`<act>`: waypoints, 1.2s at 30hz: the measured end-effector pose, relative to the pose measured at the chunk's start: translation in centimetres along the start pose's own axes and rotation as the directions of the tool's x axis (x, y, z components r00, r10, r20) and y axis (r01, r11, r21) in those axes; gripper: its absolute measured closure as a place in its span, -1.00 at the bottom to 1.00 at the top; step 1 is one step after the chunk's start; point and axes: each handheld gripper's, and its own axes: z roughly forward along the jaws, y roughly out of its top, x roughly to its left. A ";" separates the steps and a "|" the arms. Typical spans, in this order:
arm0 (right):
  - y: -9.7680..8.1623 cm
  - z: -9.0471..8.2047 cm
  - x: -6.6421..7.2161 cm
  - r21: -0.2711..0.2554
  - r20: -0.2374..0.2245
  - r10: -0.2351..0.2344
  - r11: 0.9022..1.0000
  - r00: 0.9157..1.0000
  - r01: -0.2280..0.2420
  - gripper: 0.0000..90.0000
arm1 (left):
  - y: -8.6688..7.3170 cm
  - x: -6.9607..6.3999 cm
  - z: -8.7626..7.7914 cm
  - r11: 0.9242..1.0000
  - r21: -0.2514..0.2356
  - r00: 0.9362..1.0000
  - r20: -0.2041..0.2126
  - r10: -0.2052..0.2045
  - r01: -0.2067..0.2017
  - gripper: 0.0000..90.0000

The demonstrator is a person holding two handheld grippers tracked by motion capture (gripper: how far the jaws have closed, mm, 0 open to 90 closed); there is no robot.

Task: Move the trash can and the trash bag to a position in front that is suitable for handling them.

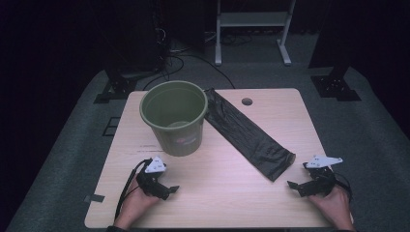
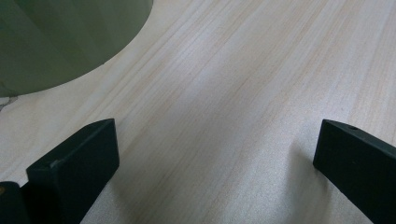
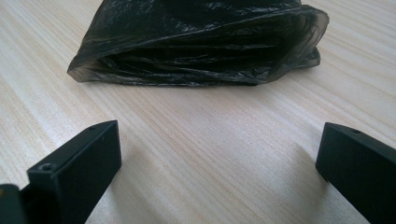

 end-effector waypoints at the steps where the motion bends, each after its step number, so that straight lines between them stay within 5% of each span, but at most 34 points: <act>1: 0.0 0.0 0.0 0.000 -0.001 -0.001 1.000 1.000 0.001 -1.00 | 0.0 0.0 0.0 1.000 0.000 1.000 -0.001 0.000 0.000 -1.00; 10: 0.7 -1.1 0.5 -0.020 0.019 0.007 1.000 1.000 -0.007 -1.00 | 0.0 0.0 0.0 1.000 0.000 1.000 -0.005 -0.003 0.003 -1.00; 23: 4.6 -1.7 0.7 -0.042 0.027 0.000 0.999 1.000 0.001 -1.00 | 0.1 0.0 0.1 1.000 -0.001 1.000 -0.006 -0.005 0.005 -1.00; 36: 8.4 0.4 1.0 -0.029 0.000 -0.028 0.999 1.000 0.028 -1.00 | 0.1 0.0 0.1 1.000 -0.001 1.000 -0.007 -0.006 0.006 -1.00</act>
